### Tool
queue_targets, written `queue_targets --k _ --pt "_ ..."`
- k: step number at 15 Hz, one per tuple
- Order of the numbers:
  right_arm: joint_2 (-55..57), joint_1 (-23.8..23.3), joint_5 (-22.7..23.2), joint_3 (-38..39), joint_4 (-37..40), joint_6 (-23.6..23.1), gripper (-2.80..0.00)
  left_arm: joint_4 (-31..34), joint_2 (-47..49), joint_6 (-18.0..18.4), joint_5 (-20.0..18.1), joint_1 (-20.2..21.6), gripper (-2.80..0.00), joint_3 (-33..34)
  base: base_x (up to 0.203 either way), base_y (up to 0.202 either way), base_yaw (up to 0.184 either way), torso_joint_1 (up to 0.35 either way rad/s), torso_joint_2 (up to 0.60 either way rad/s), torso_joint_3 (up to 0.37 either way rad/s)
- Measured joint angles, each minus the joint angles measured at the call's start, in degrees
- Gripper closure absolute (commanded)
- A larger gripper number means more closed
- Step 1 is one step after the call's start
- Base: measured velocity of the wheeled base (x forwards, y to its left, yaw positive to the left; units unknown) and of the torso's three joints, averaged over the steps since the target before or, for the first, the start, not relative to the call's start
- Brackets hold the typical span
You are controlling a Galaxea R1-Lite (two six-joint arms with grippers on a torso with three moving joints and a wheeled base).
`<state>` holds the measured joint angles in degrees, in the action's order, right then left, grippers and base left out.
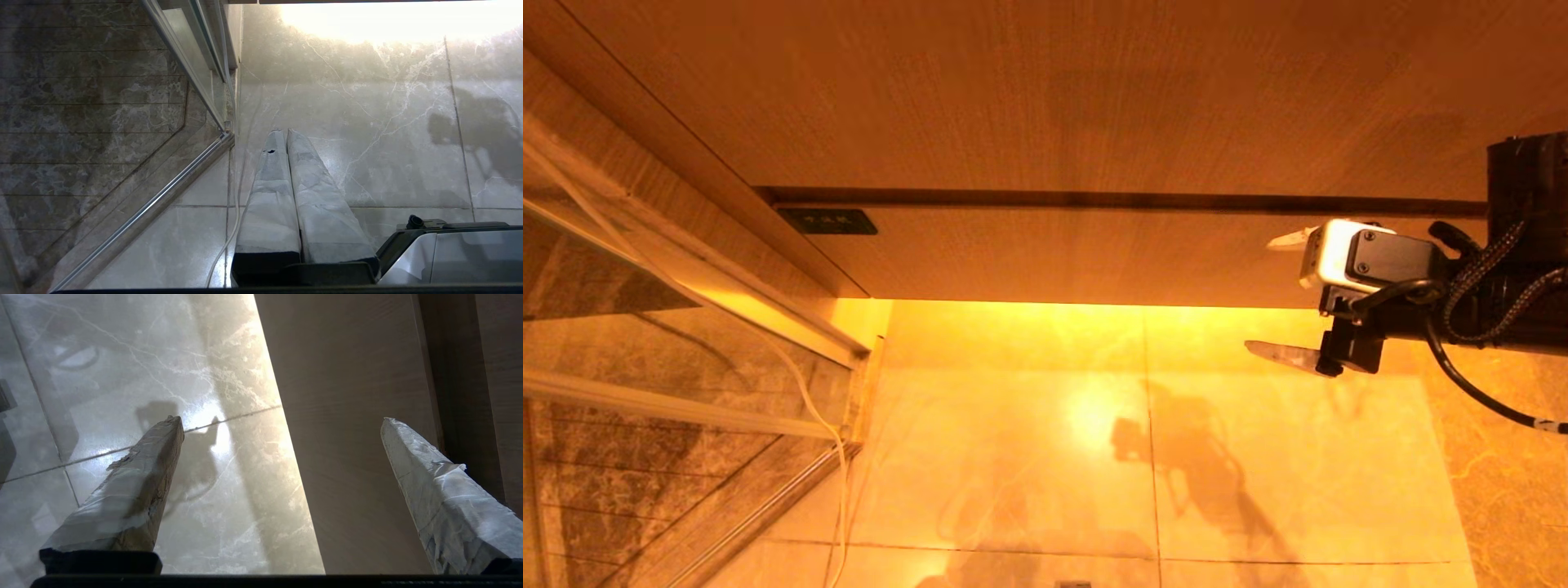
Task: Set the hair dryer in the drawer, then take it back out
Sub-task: Pull open the drawer
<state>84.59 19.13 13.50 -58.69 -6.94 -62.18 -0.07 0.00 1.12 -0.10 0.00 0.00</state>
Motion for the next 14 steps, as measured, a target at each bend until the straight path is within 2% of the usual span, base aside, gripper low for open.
queue_targets --k 3,14 --pt "0.4 -1.1 2.6 0.1 -1.8 -2.8 -2.8 0.0 0.0 0.0 0.0 0.0 0.0 0.0 0.0 0.0 0.0 0.0 0.0 0.0" --pt "6.6 -2.5 2.4 -1.3 -10.6 -6.4 -2.8 0.0 0.0 0.0 0.0 0.0 0.0 0.0 0.0 0.0 0.0 0.0 0.0 0.0"
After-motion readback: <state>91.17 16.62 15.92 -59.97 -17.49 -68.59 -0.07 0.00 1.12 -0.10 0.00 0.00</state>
